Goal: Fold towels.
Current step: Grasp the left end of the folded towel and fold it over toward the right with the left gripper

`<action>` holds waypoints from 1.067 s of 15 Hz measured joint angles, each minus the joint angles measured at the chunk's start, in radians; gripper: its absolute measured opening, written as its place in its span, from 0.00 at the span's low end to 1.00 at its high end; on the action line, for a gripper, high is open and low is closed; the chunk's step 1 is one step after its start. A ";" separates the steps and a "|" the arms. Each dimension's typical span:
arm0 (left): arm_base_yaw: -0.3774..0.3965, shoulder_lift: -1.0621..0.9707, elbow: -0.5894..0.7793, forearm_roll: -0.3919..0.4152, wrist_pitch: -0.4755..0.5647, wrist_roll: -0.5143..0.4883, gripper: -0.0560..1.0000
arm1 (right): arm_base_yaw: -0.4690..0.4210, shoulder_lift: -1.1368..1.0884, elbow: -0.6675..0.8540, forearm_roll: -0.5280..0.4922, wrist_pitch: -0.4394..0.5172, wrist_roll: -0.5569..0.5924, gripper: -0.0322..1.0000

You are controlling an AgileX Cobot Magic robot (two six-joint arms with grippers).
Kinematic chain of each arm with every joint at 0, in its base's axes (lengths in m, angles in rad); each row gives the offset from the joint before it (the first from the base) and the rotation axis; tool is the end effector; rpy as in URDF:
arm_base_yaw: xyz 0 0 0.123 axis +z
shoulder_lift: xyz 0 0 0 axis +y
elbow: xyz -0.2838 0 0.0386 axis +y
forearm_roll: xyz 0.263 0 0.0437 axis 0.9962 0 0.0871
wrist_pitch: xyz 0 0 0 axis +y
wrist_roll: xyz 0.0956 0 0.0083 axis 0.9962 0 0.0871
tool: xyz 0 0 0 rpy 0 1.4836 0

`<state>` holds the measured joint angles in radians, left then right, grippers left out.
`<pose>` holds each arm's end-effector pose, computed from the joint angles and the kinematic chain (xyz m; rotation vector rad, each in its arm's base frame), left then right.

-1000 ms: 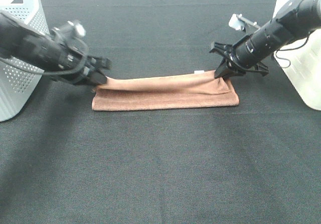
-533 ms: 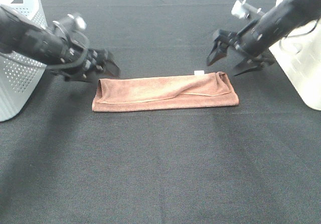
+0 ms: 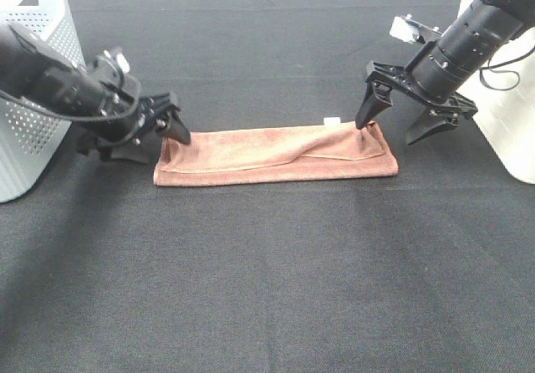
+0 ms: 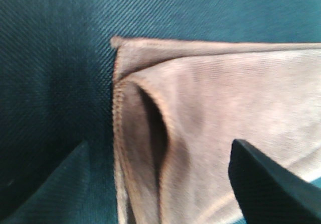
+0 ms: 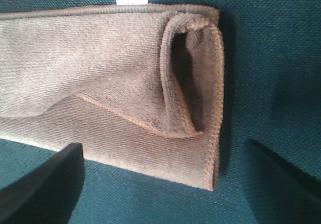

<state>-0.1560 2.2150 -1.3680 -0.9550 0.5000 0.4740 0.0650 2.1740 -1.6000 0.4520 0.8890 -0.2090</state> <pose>0.4396 -0.1072 0.0813 -0.2106 2.6761 -0.7200 0.4563 0.0623 0.1412 -0.0295 2.8768 0.5284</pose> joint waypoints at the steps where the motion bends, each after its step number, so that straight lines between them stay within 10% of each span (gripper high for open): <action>1: 0.000 0.012 -0.014 -0.006 0.013 -0.002 0.74 | 0.000 0.000 0.000 -0.002 -0.001 0.000 0.80; 6: -0.019 0.061 -0.068 -0.062 0.058 -0.008 0.62 | 0.000 0.000 0.000 -0.002 -0.014 0.000 0.80; 10: -0.020 0.082 -0.079 -0.032 0.081 -0.035 0.10 | 0.000 0.000 0.000 -0.002 -0.015 0.000 0.80; 16: -0.020 -0.055 -0.101 0.251 0.135 -0.211 0.08 | 0.000 0.000 0.000 -0.010 -0.015 0.000 0.80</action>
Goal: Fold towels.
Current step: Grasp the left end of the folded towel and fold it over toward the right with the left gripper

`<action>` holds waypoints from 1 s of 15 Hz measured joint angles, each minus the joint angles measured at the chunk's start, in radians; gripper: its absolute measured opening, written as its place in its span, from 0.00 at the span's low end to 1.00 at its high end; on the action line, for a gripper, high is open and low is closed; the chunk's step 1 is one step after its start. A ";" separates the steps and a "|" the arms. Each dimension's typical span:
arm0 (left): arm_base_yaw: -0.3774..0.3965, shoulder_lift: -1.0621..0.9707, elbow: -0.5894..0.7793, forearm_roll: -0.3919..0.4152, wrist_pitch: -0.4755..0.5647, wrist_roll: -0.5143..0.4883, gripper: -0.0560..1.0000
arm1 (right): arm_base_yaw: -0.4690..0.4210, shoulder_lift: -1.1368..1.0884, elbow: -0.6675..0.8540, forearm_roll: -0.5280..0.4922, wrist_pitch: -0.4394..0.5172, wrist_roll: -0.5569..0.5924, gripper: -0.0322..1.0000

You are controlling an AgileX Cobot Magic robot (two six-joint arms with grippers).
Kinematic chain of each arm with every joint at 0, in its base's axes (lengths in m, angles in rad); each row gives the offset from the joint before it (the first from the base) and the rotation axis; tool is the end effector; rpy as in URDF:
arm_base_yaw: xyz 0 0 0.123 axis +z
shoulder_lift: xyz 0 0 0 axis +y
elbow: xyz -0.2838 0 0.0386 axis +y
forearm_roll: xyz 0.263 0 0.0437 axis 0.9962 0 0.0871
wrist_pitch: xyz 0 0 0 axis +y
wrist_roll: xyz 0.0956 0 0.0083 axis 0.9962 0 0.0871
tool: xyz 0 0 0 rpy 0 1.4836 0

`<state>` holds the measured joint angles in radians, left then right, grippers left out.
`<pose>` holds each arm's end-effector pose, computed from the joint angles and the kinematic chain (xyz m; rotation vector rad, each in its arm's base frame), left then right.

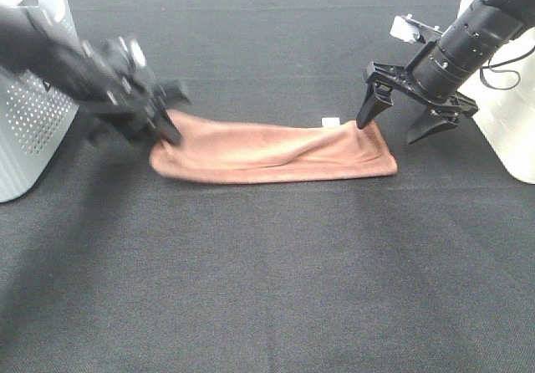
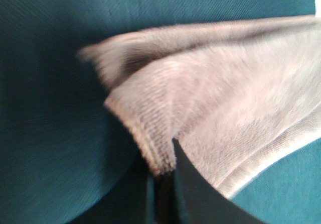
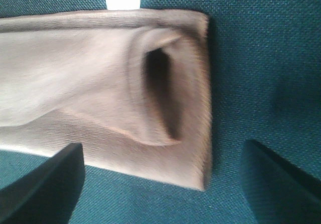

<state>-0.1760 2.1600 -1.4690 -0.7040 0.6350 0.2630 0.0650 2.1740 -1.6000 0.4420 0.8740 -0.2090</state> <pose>0.4457 -0.1167 0.1240 -0.0929 2.7222 -0.6852 0.4576 0.0613 0.1411 -0.0333 2.8657 0.5102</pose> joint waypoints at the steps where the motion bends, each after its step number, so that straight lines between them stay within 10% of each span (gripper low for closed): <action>1: 0.000 -0.040 -0.001 0.078 0.002 -0.048 0.08 | 0.000 0.000 0.000 -0.003 0.000 0.000 0.80; 3: 0.000 -0.108 -0.054 0.262 0.071 -0.170 0.08 | 0.000 0.000 0.000 -0.004 0.001 0.000 0.80; 7: 0.000 -0.132 -0.199 0.374 0.249 -0.284 0.08 | 0.000 0.000 0.000 -0.010 0.010 0.000 0.79; 15: -0.159 0.008 -0.272 0.138 0.164 -0.301 0.08 | 0.000 0.000 0.000 -0.040 0.055 0.000 0.79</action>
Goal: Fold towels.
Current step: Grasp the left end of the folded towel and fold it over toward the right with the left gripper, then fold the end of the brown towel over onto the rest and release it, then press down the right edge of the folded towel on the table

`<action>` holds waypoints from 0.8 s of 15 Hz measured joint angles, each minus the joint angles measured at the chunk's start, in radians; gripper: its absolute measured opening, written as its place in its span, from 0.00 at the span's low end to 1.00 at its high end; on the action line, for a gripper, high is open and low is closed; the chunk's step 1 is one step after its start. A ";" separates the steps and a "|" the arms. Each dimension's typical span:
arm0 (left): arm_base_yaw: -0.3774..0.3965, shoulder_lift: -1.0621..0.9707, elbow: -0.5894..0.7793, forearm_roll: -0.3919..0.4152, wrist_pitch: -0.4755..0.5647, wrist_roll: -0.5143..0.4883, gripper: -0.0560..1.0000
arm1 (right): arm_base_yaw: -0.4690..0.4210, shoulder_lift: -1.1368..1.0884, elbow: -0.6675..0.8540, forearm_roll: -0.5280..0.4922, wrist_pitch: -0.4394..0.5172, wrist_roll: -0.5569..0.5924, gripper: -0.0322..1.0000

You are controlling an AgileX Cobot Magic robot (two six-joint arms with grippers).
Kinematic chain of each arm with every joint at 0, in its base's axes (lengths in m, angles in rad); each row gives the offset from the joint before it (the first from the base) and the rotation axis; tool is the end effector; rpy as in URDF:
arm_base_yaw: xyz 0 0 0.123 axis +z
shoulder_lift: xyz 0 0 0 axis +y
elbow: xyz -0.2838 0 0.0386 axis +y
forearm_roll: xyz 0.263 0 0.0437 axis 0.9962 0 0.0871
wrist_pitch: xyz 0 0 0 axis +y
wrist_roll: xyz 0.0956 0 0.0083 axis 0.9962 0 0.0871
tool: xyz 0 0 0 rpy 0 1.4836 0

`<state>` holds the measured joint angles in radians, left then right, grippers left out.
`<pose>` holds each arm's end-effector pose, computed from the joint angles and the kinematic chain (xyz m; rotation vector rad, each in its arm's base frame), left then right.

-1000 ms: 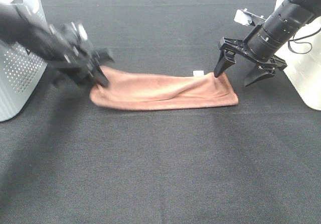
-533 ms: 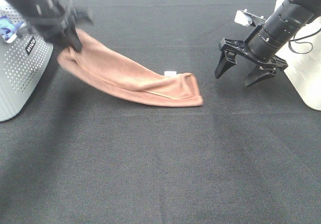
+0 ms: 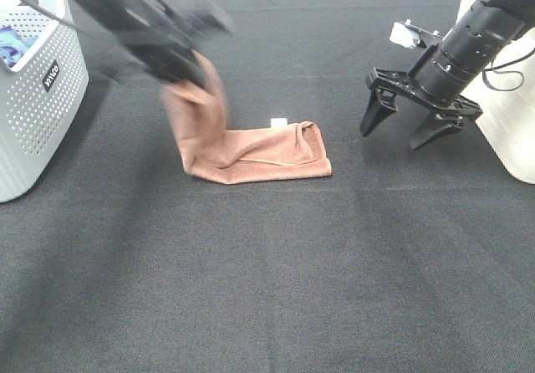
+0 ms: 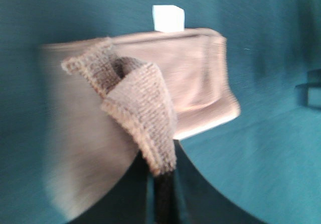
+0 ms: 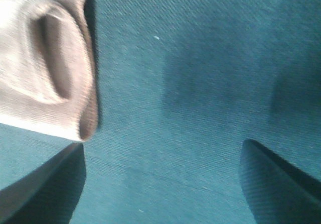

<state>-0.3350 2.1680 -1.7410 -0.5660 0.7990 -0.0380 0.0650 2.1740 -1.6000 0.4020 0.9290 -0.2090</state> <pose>0.4532 -0.1968 0.1898 -0.0198 2.7151 -0.7757 0.4521 0.0596 0.1393 -0.0823 2.9247 0.4847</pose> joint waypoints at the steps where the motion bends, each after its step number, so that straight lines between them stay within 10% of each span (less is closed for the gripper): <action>1: -0.026 0.036 -0.026 -0.028 -0.022 -0.002 0.08 | 0.000 0.000 0.000 -0.004 0.001 0.000 0.79; 6: -0.137 0.220 -0.215 -0.075 -0.049 -0.084 0.09 | 0.000 0.000 0.000 -0.004 0.007 0.000 0.79; 12: -0.149 0.261 -0.232 -0.196 -0.136 -0.143 0.61 | 0.000 0.000 0.000 0.016 0.007 0.000 0.79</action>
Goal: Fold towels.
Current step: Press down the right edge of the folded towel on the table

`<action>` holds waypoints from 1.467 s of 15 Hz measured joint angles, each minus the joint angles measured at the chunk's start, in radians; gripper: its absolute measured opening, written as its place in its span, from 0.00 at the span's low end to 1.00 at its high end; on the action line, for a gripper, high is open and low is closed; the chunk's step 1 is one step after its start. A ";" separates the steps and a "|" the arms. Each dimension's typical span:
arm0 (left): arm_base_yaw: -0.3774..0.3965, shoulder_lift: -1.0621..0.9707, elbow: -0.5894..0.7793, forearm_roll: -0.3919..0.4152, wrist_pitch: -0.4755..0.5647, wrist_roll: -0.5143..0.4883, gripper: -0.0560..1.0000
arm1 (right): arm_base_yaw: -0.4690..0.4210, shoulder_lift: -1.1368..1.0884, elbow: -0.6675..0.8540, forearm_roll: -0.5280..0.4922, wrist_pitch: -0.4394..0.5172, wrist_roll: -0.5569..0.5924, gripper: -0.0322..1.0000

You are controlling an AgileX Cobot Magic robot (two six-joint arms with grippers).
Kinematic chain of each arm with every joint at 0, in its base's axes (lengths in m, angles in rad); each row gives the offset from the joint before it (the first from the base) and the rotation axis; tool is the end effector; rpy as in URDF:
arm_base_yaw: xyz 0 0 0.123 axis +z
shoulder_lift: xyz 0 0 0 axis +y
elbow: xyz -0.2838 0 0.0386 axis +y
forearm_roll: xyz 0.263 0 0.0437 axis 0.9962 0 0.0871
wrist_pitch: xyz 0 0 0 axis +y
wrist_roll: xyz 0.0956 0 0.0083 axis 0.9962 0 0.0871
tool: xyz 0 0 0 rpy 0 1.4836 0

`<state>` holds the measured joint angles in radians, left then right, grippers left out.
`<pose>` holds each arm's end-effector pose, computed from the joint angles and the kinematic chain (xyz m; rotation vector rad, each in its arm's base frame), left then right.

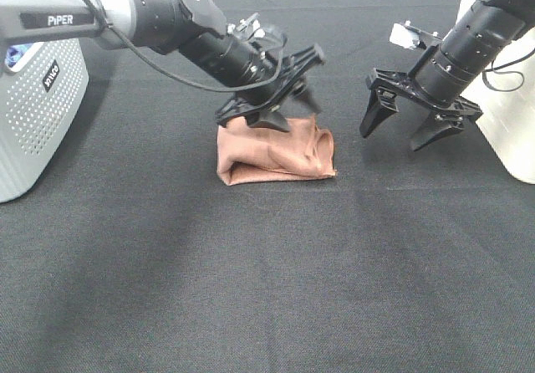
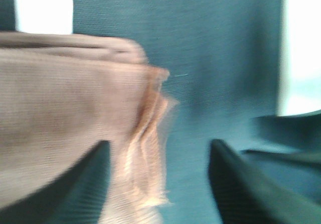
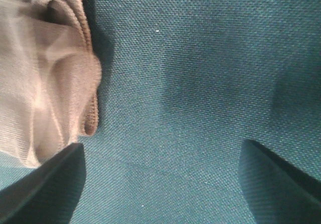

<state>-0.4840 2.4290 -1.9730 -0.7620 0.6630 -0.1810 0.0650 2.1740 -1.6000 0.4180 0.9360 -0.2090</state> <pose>0.4682 -0.2923 0.1356 -0.2431 2.6579 -1.0509 0.4516 0.0608 0.1397 -0.0713 2.9274 0.5072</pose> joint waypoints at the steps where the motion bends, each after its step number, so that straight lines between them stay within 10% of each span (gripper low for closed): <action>1: 0.000 0.000 0.000 0.000 0.000 0.000 0.61 | 0.000 0.000 0.000 0.000 0.000 0.000 0.79; 4: 0.008 -0.009 0.000 -0.022 -0.003 0.076 0.62 | 0.000 -0.006 0.000 0.042 0.003 -0.010 0.79; 11: 0.206 -0.167 -0.001 0.140 0.053 0.221 0.62 | 0.099 -0.013 -0.004 0.612 0.070 -0.283 0.77; 18: 0.264 -0.186 -0.001 0.197 0.224 0.222 0.62 | 0.167 0.198 -0.112 0.627 0.030 -0.310 0.77; 22: 0.264 -0.186 -0.001 0.215 0.262 0.222 0.62 | 0.130 0.210 -0.119 0.469 -0.066 -0.249 0.77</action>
<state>-0.2200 2.2430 -1.9740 -0.5470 0.9250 0.0410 0.1950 2.3840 -1.7190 0.8870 0.8700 -0.4580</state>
